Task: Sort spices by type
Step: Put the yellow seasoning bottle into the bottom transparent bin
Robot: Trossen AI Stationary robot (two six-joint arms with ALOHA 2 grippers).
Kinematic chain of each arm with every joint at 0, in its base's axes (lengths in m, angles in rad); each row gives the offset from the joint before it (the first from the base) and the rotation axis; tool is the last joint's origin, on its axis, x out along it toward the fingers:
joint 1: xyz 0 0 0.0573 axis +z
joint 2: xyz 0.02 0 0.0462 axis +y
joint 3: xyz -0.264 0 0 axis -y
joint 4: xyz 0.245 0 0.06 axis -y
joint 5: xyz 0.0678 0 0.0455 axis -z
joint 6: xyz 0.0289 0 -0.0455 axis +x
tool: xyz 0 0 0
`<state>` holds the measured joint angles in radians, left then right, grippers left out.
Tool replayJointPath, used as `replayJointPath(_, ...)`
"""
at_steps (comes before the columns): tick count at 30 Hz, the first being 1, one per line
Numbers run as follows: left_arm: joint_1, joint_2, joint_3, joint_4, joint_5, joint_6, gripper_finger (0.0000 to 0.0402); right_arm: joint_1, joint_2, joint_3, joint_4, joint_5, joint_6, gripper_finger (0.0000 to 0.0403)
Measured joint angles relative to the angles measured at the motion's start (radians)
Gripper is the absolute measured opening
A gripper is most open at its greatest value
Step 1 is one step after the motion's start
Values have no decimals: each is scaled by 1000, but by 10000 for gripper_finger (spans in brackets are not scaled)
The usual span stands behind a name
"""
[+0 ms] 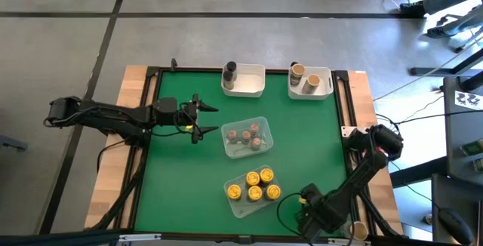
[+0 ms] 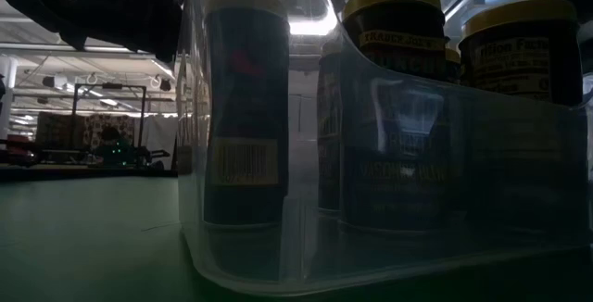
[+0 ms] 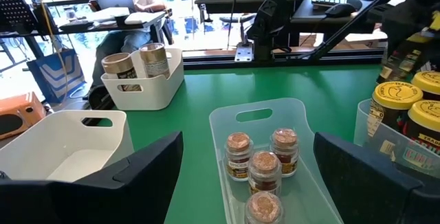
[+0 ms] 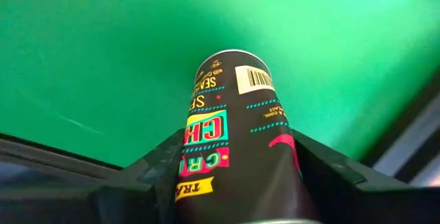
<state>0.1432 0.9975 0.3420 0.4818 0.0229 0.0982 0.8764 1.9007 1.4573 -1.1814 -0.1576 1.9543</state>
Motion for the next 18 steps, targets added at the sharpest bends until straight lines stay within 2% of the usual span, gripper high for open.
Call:
replayJointPath(5,0,0,0,0,0,0,314,-30,0,51,10,109,-71,214)
replayJointPath(12,0,0,0,-1,0,-5,314,-70,0,152,14,128,-160,215)
replayJointPath(18,0,0,0,-1,0,-5,314,-87,0,243,30,208,-190,215)
